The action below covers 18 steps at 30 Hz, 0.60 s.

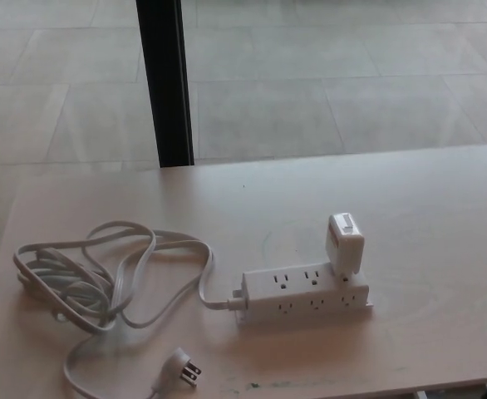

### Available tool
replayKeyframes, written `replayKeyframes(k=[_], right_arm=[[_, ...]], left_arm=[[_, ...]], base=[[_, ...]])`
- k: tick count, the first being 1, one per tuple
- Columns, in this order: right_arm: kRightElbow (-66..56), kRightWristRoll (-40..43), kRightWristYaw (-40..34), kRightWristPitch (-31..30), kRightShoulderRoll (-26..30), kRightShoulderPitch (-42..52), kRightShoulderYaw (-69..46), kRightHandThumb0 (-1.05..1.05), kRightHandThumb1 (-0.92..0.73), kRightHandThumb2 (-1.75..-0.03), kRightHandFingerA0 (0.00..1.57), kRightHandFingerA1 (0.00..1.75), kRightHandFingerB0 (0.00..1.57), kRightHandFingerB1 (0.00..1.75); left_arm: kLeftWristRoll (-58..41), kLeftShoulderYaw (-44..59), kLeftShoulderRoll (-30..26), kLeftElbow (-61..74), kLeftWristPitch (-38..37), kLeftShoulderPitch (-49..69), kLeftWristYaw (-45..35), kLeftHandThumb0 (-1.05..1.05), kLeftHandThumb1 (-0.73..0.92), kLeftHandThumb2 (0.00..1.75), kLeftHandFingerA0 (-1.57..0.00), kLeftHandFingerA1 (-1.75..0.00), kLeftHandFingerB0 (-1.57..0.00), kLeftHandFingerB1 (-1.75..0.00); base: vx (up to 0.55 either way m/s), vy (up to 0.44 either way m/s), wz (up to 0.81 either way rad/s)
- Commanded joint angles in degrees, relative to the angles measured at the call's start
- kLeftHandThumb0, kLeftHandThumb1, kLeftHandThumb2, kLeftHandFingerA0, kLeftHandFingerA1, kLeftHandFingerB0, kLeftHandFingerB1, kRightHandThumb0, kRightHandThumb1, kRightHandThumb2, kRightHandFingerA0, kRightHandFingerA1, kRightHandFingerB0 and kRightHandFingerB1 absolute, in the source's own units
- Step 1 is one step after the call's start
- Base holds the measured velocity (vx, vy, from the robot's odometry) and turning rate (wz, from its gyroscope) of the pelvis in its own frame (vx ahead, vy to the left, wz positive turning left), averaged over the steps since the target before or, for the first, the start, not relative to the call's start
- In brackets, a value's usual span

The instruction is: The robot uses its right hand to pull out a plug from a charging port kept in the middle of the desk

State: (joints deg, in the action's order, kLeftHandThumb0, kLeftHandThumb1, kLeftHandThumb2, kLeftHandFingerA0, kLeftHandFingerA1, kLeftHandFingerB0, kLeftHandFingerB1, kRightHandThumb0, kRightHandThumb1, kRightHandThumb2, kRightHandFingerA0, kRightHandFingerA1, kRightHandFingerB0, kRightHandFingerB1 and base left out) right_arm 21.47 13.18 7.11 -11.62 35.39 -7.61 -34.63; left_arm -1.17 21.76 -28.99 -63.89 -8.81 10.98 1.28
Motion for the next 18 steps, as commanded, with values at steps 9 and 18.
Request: replayKeyframes(k=[9, 18], right_arm=[[-19.86, -5.19, 13.92, -17.97, 4.87, -27.56, 32.40, -0.74, -0.52, -0.57, 0.93, 0.58, 0.27, 0.30], [-14.04, -10.43, 16.17, -20.98, 0.65, -36.17, 47.90, -0.78, -0.53, -0.57, 1.02, 0.70, 0.27, 0.30]], left_arm=[[-1.18, 0.34, -0.77, 0.10, -3.07, 0.86, -0.04, -0.58, 0.60, 0.58, -0.80, -0.71, -0.61, -0.45], [-1.19, 0.27, -0.99, -0.03, -1.99, 0.27, 0.03, -0.61, 0.50, 0.92, -0.83, -0.80, -0.53, -0.59]], base=[[0.00, 0.000, 0.00], [0.00, 0.000, 0.00]])
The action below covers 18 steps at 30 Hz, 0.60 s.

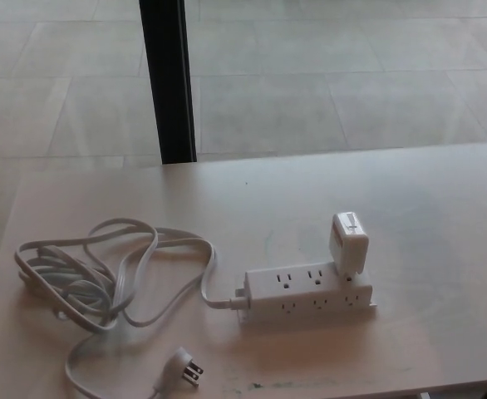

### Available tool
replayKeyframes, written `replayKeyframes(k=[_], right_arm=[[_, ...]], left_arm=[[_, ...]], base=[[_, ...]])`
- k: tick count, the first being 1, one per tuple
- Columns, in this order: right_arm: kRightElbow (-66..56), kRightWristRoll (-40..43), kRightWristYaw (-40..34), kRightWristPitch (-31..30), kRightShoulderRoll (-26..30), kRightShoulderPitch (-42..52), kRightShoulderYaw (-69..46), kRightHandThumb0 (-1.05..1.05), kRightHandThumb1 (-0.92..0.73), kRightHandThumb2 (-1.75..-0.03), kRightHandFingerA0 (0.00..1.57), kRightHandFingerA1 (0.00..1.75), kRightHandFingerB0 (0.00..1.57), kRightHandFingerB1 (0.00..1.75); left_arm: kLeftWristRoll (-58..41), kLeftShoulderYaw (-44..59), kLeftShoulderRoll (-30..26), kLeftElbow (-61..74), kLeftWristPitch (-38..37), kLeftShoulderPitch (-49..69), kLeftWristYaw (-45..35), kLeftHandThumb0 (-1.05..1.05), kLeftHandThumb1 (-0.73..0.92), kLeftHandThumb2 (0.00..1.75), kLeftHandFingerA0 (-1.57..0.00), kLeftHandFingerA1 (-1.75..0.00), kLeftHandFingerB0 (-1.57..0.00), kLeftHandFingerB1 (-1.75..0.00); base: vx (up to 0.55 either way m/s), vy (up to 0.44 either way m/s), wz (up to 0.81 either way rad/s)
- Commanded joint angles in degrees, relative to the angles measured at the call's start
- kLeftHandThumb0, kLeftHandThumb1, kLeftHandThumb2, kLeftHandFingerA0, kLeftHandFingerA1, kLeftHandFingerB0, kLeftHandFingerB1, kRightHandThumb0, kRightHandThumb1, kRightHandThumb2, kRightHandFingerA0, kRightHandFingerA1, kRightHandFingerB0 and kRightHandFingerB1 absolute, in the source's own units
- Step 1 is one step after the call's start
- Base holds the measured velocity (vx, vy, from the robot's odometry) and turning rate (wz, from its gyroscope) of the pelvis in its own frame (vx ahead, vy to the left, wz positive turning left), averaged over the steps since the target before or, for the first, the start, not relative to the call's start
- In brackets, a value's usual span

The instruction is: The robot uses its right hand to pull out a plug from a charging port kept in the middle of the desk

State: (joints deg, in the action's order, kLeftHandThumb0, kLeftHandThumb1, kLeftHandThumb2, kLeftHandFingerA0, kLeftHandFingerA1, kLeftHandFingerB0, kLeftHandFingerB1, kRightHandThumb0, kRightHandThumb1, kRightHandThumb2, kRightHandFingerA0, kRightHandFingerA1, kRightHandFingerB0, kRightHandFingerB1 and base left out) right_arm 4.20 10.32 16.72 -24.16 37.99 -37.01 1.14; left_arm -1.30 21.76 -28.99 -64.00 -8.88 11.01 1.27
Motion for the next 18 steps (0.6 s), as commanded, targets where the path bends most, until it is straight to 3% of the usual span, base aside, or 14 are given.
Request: replayKeyframes(k=[1, 4, 5, 6, 7, 10, 11, 12, 13, 14, 15, 16, 17, 18], right_arm=[[4.76, -8.82, 6.95, -7.24, -2.60, -7.40, 14.20, -0.80, -0.54, -0.58, 1.04, 0.76, 0.28, 0.30], [7.40, -11.02, 7.90, -4.85, -3.31, -8.64, 18.33, -0.83, -0.56, -0.58, 1.03, 0.76, 0.27, 0.31], [7.43, -11.21, 7.79, -5.17, -3.34, -8.65, 18.99, -0.92, -0.49, -0.87, 0.96, 0.77, 0.20, 0.39], [7.58, -11.44, 7.74, -5.34, -3.42, -8.70, 19.43, -0.92, -0.49, -0.87, 0.96, 0.77, 0.20, 0.39], [8.12, -12.64, 7.65, -7.17, -4.36, -9.27, 21.97, -0.82, -0.55, -0.58, 1.03, 0.70, 0.28, 0.30], [9.36, -13.38, 7.08, -7.35, -6.04, -9.35, 23.75, -0.81, -0.55, -0.58, 1.06, 0.72, 0.29, 0.30], [9.88, -13.87, 7.20, -7.31, -6.42, -9.78, 24.32, -0.81, -0.56, -0.58, 1.06, 0.73, 0.29, 0.30], [10.09, -14.13, 7.31, -7.34, -6.57, -9.92, 24.38, -0.81, -0.56, -0.58, 1.06, 0.73, 0.29, 0.30], [10.97, -14.58, 7.36, -7.12, -7.33, -10.45, 24.75, -0.86, -0.47, -0.86, 1.08, 0.91, 0.23, 0.41], [11.28, -14.97, 7.51, -7.38, -7.70, -10.73, 24.87, -0.78, -0.55, -0.58, 1.06, 0.84, 0.28, 0.31], [11.56, -15.80, 7.67, -7.35, -7.80, -11.01, 25.35, -0.88, -0.48, -0.86, 1.04, 0.91, 0.24, 0.41], [12.00, -16.59, 7.85, -7.14, -7.96, -11.34, 25.77, -0.80, -0.56, -0.58, 1.06, 0.87, 0.28, 0.32], [12.49, -17.69, 8.13, -7.02, -8.04, -11.87, 26.51, -0.92, -0.49, -0.88, 1.03, 0.95, 0.22, 0.41], [12.98, -18.81, 8.55, -6.17, -7.92, -12.35, 27.36, -0.92, -0.49, -0.90, 1.03, 0.97, 0.23, 0.42]], left_arm=[[-1.09, 0.26, -1.01, 0.34, -2.05, 0.42, -0.25, -0.58, 0.60, 0.59, -0.83, -0.72, -0.61, -0.45], [-1.20, 0.42, -0.91, 0.04, -2.52, 0.34, -0.02, -0.57, 0.60, 0.58, -0.79, -0.70, -0.60, -0.45], [-1.21, 0.43, -0.99, 0.09, -2.51, 0.43, -0.13, -0.57, 0.60, 0.58, -0.81, -0.74, -0.60, -0.45], [-1.20, 0.41, -1.01, 0.10, -2.46, 0.43, -0.17, -0.57, 0.60, 0.58, -0.81, -0.74, -0.60, -0.45], [-0.99, 0.23, -1.10, -0.17, -2.57, 0.34, -0.04, -0.59, 0.60, 0.58, -0.80, -0.67, -0.60, -0.44], [-1.06, 0.24, -1.34, 0.48, -2.24, 0.60, -0.27, -0.58, 0.60, 0.58, -0.87, -0.85, -0.62, -0.45], [-1.21, 0.37, -1.33, 0.87, -1.59, 0.53, -0.12, -0.60, 0.50, 0.91, -0.81, -0.82, -0.54, -0.59], [-1.23, 0.39, -1.32, 0.97, -1.50, 0.55, -0.11, -0.60, 0.50, 0.91, -0.81, -0.82, -0.54, -0.59], [-1.17, 0.37, -1.38, 1.18, -1.73, 0.53, 0.02, -0.58, 0.60, 0.58, -0.83, -0.73, -0.61, -0.44], [-0.99, 0.22, -1.45, 0.88, -2.19, 0.51, -0.02, -0.58, 0.60, 0.58, -0.81, -0.69, -0.62, -0.44], [-1.27, 0.43, -1.42, 0.89, -2.01, 0.48, -0.25, -0.58, 0.60, 0.58, -0.82, -0.71, -0.60, -0.44], [-1.34, 0.45, -1.46, 0.78, -1.95, 0.41, -0.38, -0.61, 0.51, 0.91, -0.83, -0.81, -0.53, -0.59], [-1.38, 0.44, -1.51, 0.66, -1.78, 0.30, -0.41, -0.58, 0.60, 0.58, -0.87, -0.83, -0.61, -0.45], [-1.51, 0.53, -1.50, 0.43, -1.87, 0.18, -0.47, -0.58, 0.59, 0.58, -0.89, -0.85, -0.62, -0.45]], base=[[0.00, 0.000, 0.00], [0.00, 0.000, 0.00], [0.00, 0.000, 0.00], [0.00, 0.000, 0.00], [0.00, 0.000, 0.00], [0.00, 0.000, 0.00], [0.00, 0.000, 0.00], [0.00, 0.000, 0.00], [0.00, 0.000, 0.00], [0.00, 0.000, 0.00], [0.00, 0.000, 0.00], [0.00, 0.000, 0.00], [0.00, 0.000, 0.00], [0.00, 0.000, 0.00]])
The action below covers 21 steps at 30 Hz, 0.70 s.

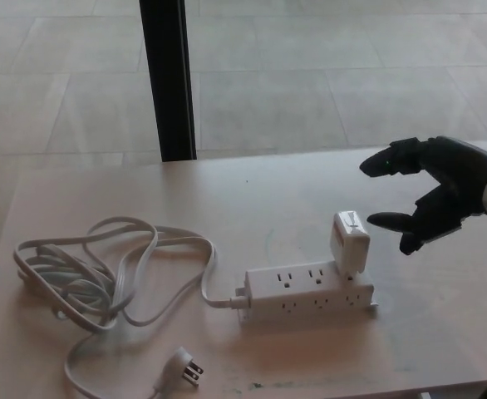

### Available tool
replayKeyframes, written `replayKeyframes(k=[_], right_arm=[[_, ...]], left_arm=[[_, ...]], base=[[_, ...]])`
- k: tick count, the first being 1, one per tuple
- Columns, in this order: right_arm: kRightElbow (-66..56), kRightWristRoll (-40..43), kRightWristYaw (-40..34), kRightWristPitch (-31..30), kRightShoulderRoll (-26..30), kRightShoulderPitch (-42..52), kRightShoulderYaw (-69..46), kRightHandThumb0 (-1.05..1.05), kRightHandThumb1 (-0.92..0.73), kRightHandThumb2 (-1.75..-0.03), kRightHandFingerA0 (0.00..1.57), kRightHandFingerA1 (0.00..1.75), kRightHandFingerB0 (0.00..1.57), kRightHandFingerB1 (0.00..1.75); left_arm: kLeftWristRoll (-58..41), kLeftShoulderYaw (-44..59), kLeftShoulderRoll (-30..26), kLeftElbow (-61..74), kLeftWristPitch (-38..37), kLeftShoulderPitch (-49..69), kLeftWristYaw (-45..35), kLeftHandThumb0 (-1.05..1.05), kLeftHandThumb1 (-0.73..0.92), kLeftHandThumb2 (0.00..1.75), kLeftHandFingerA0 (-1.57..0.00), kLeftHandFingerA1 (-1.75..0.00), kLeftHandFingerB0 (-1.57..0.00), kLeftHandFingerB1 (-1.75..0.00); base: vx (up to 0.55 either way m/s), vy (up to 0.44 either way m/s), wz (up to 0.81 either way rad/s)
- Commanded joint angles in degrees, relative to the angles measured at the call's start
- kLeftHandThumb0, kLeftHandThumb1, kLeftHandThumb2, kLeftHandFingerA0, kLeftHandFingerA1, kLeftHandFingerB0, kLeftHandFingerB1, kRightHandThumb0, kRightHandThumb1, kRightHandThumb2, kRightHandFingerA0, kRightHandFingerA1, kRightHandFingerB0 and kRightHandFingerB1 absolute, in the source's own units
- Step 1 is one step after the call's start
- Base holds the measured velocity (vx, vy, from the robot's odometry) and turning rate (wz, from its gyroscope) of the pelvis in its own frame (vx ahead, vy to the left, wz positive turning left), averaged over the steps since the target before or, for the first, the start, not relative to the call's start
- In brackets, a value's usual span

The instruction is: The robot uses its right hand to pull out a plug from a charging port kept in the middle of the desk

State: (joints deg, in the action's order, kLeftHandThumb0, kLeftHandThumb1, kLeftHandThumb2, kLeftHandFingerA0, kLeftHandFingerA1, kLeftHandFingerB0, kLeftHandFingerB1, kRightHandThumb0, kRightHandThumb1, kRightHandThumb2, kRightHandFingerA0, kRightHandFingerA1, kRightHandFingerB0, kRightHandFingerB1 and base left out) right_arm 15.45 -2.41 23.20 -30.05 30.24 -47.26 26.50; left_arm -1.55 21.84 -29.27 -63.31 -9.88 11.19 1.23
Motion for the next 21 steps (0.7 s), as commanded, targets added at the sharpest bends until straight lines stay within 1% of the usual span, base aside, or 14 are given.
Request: replayKeyframes(k=[1, 4, 5, 6, 7, 8, 9, 10, 12, 14, 15, 19, 20, 21], right_arm=[[2.25, -6.62, 2.33, 0.35, -0.22, -2.39, 2.26, -0.86, -0.57, -0.59, 1.06, 1.01, 0.26, 0.32], [3.53, -8.54, 3.27, 2.90, -0.14, -3.47, 3.43, -0.85, -0.59, -0.58, 1.06, 1.00, 0.24, 0.33], [4.09, -9.39, 3.68, 3.99, -0.08, -3.88, 3.91, -0.92, -0.50, -0.89, 1.03, 0.99, 0.21, 0.43], [4.26, -9.78, 3.99, 4.03, -0.22, -4.21, 4.09, -0.83, -0.59, -0.59, 1.04, 0.95, 0.25, 0.34], [4.34, -10.24, 4.13, 4.48, -0.29, -4.39, 4.30, -0.83, -0.59, -0.59, 1.05, 0.95, 0.25, 0.35], [3.84, -10.36, 4.24, 4.05, -0.63, -4.12, 4.19, -0.87, -0.47, -0.71, 1.05, 0.95, 0.22, 0.40], [3.82, -10.39, 4.34, 4.10, -0.81, -4.09, 4.04, -0.85, -0.58, -0.58, 1.06, 0.93, 0.24, 0.35], [4.20, -10.38, 4.45, 4.16, -1.43, -4.24, 3.74, -0.93, -0.45, -0.75, 1.06, 0.94, 0.21, 0.40], [4.69, -10.58, 4.60, 4.10, -2.09, -4.27, 3.30, -0.93, -0.45, -0.75, 1.06, 0.94, 0.21, 0.40], [5.10, -11.50, 4.66, 3.83, -3.26, -4.87, 3.49, -0.87, -0.57, -0.58, 1.07, 0.97, 0.23, 0.34], [5.45, -11.96, 4.70, 3.68, -3.63, -5.16, 3.69, -0.92, -0.48, -0.87, 1.04, 0.98, 0.21, 0.42], [7.46, -13.97, 4.71, 3.72, -5.71, -6.64, 4.65, -0.90, -0.48, -0.84, 0.99, 1.07, 0.19, 0.42], [7.85, -14.39, 4.69, 4.17, -6.01, -6.79, 4.72, -0.80, -0.55, -0.58, 0.90, 1.26, 0.21, 0.35], [8.56, -14.69, 4.92, 3.96, -6.75, -7.31, 4.92, -0.79, -0.43, -0.84, 0.97, 1.01, 0.08, 0.41]], left_arm=[[-1.42, 0.53, -1.22, -0.32, -0.88, -0.02, -0.64, -0.58, 0.60, 0.58, -0.88, -0.83, -0.60, -0.45], [-1.43, 0.40, -1.29, -0.20, -0.92, 0.07, -0.66, -0.60, 0.59, 0.58, -0.88, -0.84, -0.64, -0.46], [-1.66, 0.50, -1.16, -0.10, -0.88, 0.03, -0.45, -0.59, 0.59, 0.58, -0.81, -0.67, -0.62, -0.44], [-1.70, 0.44, -1.17, -0.36, -0.99, -0.08, -0.43, -0.60, 0.59, 0.58, -0.81, -0.64, -0.61, -0.44], [-1.95, 0.55, -1.19, -0.88, -0.80, -0.42, -0.60, -0.58, 0.59, 0.58, -0.82, -0.67, -0.62, -0.44], [-1.81, 0.41, -1.39, -1.36, -0.98, -0.35, -0.54, -0.62, 0.50, 0.91, -0.83, -0.80, -0.54, -0.58], [-1.72, 0.30, -1.46, -1.44, -1.04, -0.35, -0.51, -0.59, 0.59, 0.58, -0.85, -0.71, -0.60, -0.44], [-1.59, 0.13, -1.53, -1.55, -1.39, -0.30, -0.50, -0.58, 0.59, 0.58, -0.89, -0.78, -0.62, -0.45], [-1.54, 0.02, -1.59, -1.66, -1.86, -0.24, -0.54, -0.58, 0.59, 0.58, -0.89, -0.78, -0.62, -0.45], [-1.61, 0.00, -1.57, -1.82, -1.74, -0.46, -0.32, -0.60, 0.59, 0.58, -0.88, -0.76, -0.62, -0.45], [-1.73, 0.01, -1.59, -1.48, -1.56, -0.33, -0.57, -0.59, 0.59, 0.58, -0.89, -0.81, -0.61, -0.45], [-1.95, -0.04, -1.54, -0.29, -1.02, 0.16, -0.85, -0.59, 0.59, 0.59, -0.86, -0.74, -0.60, -0.45], [-1.48, -0.44, -1.61, 0.03, -1.05, 0.39, -0.49, -0.59, 0.60, 0.58, -0.84, -0.73, -0.61, -0.45], [-1.57, -0.43, -1.56, 0.13, -1.24, 0.59, -0.69, -0.59, 0.60, 0.58, -0.83, -0.74, -0.60, -0.44]], base=[[0.00, 0.000, 0.00], [0.00, 0.000, 0.00], [0.00, 0.000, 0.00], [0.00, 0.000, 0.00], [0.00, 0.000, 0.00], [0.00, 0.000, 0.00], [0.00, 0.000, 0.00], [0.00, 0.000, 0.00], [0.00, 0.000, 0.00], [0.00, 0.000, 0.00], [0.00, 0.000, 0.00], [0.00, 0.000, 0.00], [0.00, 0.000, 0.00], [0.00, 0.000, 0.00]])
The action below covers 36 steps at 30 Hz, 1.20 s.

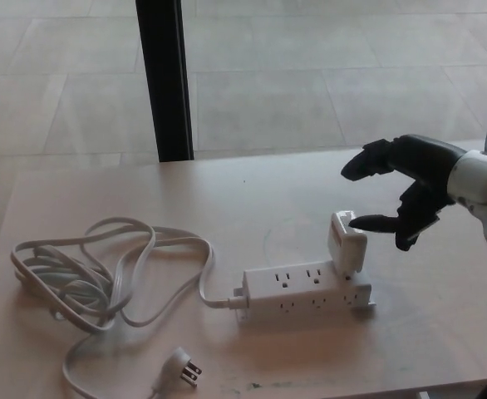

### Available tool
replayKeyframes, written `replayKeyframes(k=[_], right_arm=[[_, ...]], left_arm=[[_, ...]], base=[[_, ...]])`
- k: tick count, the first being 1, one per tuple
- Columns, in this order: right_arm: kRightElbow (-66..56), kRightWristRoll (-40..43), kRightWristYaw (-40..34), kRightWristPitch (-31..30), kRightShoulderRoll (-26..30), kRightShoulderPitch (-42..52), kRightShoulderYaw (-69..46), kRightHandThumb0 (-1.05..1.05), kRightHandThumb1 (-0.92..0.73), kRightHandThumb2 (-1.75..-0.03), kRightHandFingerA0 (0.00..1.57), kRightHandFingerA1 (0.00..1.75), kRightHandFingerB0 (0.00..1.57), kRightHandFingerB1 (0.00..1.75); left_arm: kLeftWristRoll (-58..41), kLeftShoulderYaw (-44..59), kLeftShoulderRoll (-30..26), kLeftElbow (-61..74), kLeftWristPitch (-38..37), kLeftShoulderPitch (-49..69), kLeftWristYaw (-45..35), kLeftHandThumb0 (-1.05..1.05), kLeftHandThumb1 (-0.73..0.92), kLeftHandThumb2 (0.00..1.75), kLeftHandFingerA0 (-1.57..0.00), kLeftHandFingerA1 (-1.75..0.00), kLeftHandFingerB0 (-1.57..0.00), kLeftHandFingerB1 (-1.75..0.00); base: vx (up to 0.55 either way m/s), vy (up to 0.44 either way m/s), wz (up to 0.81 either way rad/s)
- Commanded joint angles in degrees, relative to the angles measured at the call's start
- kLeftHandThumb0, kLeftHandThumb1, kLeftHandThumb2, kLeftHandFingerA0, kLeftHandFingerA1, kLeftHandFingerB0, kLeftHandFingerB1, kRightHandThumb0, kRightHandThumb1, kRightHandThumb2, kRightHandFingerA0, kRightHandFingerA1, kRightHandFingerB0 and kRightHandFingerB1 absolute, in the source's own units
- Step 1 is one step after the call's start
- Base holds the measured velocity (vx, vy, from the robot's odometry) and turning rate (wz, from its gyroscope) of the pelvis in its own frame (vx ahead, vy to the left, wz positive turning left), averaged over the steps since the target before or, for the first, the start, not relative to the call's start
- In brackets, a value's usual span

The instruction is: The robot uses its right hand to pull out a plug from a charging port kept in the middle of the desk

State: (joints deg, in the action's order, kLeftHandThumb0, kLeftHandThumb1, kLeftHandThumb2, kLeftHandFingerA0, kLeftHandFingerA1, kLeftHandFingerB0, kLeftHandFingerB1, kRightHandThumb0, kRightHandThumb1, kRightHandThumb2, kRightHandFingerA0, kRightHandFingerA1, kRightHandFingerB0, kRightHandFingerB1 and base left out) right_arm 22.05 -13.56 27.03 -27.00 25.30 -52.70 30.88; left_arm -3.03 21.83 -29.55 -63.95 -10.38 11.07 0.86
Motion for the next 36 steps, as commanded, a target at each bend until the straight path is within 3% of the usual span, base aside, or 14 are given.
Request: replayKeyframes(k=[1, 4, 14, 16, 17, 22, 23, 24, 25, 27, 30, 31, 33, 36], right_arm=[[2.53, -3.70, 1.29, 1.00, -2.23, -2.09, 0.44, -0.79, -0.54, -0.58, 0.97, 0.99, 0.13, 0.33], [3.82, -4.30, 1.96, 1.02, -2.76, -2.52, 0.31, -0.84, -0.44, -0.83, 0.96, 0.96, 0.05, 0.40], [7.61, -6.76, 4.88, 1.12, -3.00, -4.02, 0.35, -0.85, -0.42, -0.79, 0.93, 1.04, 0.12, 0.11], [7.49, -7.34, 5.30, 0.24, -3.30, -4.20, 0.59, -0.75, -0.38, -0.80, 0.88, 1.07, 0.00, 0.20], [7.71, -7.64, 5.26, 0.51, -3.64, -4.28, 0.68, -0.74, -0.38, -0.79, 0.90, 1.05, 0.02, 0.24], [7.99, -8.94, 5.23, 1.02, -5.00, -4.27, 1.17, -0.73, -0.39, -0.79, 0.99, 0.97, 0.05, 0.27], [8.03, -9.34, 5.45, 0.42, -5.37, -4.46, 1.42, -0.71, -0.50, -0.55, 1.00, 0.98, 0.05, 0.28], [7.51, -9.66, 5.73, 0.38, -5.70, -4.52, 1.75, -0.72, -0.39, -0.79, 1.00, 1.02, 0.07, 0.27], [7.23, -9.79, 5.91, 0.48, -5.89, -4.54, 1.91, -0.83, -0.44, -0.80, 1.01, 1.01, 0.12, 0.19], [7.24, -9.99, 6.16, 0.75, -6.21, -4.59, 2.01, -0.73, -0.39, -0.79, 0.92, 0.93, 0.04, 0.26], [7.59, -10.00, 6.19, 1.18, -6.93, -4.41, 1.82, -0.74, -0.39, -0.79, 0.93, 0.93, 0.04, 0.27], [7.97, -10.28, 6.09, 0.96, -7.17, -4.22, 1.93, -0.71, -0.49, -0.56, 0.95, 0.88, 0.06, 0.27], [8.24, -10.56, 6.72, 0.75, -7.18, -4.35, 1.96, -0.66, -0.49, -0.55, 0.98, 1.02, 0.09, 0.30], [8.27, -11.18, 8.06, 0.33, -6.73, -4.31, 2.52, -0.66, -0.48, -0.56, 0.89, 1.19, 0.17, 0.31]], left_arm=[[-0.37, -0.31, -1.24, 0.97, -0.69, 0.85, -0.60, -0.59, 0.60, 0.58, -0.86, -0.81, -0.60, -0.44], [-0.45, -0.33, -1.19, 1.35, -0.46, 0.98, -0.52, -0.59, 0.60, 0.58, -0.89, -0.85, -0.64, -0.46], [-0.16, -1.28, -1.63, 0.40, -0.33, -0.24, -0.46, -0.61, 0.60, 0.58, -0.88, -0.80, -0.57, -0.44], [-0.14, -1.34, -1.53, 0.15, -0.32, -0.54, -0.10, -0.67, 0.51, 0.91, -0.83, -0.79, -0.53, -0.57], [-0.18, -1.35, -1.54, 0.18, -0.04, -0.59, -0.07, -0.62, 0.59, 0.58, -0.88, -0.76, -0.59, -0.43], [0.03, -1.67, -1.65, 0.77, 0.09, -0.42, -0.04, -0.62, 0.60, 0.59, -0.85, -0.75, -0.62, -0.45], [-0.14, -1.57, -1.59, 1.44, 0.07, -0.08, -0.15, -0.63, 0.60, 0.59, -0.85, -0.76, -0.61, -0.45], [0.06, -1.75, -1.62, 1.40, 0.23, -0.28, 0.13, -0.64, 0.59, 0.60, -0.85, -0.77, -0.60, -0.44], [0.01, -1.74, -1.68, 1.49, 0.59, -0.40, 0.04, -0.66, 0.51, 0.92, -0.81, -0.80, -0.52, -0.57], [-0.24, -1.62, -1.70, 1.74, 0.83, -0.41, -0.30, -0.63, 0.60, 0.59, -0.88, -0.76, -0.60, -0.44], [-0.36, -1.56, -1.71, 2.20, 0.54, -0.11, -0.68, -0.63, 0.60, 0.59, -0.90, -0.80, -0.59, -0.44], [-0.31, -1.56, -1.65, 2.09, 0.58, -0.21, -0.40, -0.68, 0.51, 0.93, -0.82, -0.80, -0.53, -0.57], [-0.06, -1.71, -1.81, 1.26, 0.12, -0.71, -0.25, -0.64, 0.60, 0.59, -0.87, -0.79, -0.63, -0.46], [-0.14, -1.64, -1.85, 0.41, -0.09, -1.12, -0.27, -0.63, 0.60, 0.60, -0.85, -0.77, -0.62, -0.45]], base=[[0.00, 0.000, 0.00], [0.00, 0.000, 0.00], [0.00, 0.000, 0.00], [0.00, 0.000, 0.00], [0.00, 0.000, 0.00], [0.00, 0.000, 0.00], [0.00, 0.000, 0.00], [0.00, 0.000, 0.00], [0.00, 0.000, 0.00], [0.00, 0.000, 0.00], [0.00, 0.000, 0.00], [0.00, 0.000, 0.00], [0.00, 0.000, 0.00], [0.00, 0.000, 0.00]])
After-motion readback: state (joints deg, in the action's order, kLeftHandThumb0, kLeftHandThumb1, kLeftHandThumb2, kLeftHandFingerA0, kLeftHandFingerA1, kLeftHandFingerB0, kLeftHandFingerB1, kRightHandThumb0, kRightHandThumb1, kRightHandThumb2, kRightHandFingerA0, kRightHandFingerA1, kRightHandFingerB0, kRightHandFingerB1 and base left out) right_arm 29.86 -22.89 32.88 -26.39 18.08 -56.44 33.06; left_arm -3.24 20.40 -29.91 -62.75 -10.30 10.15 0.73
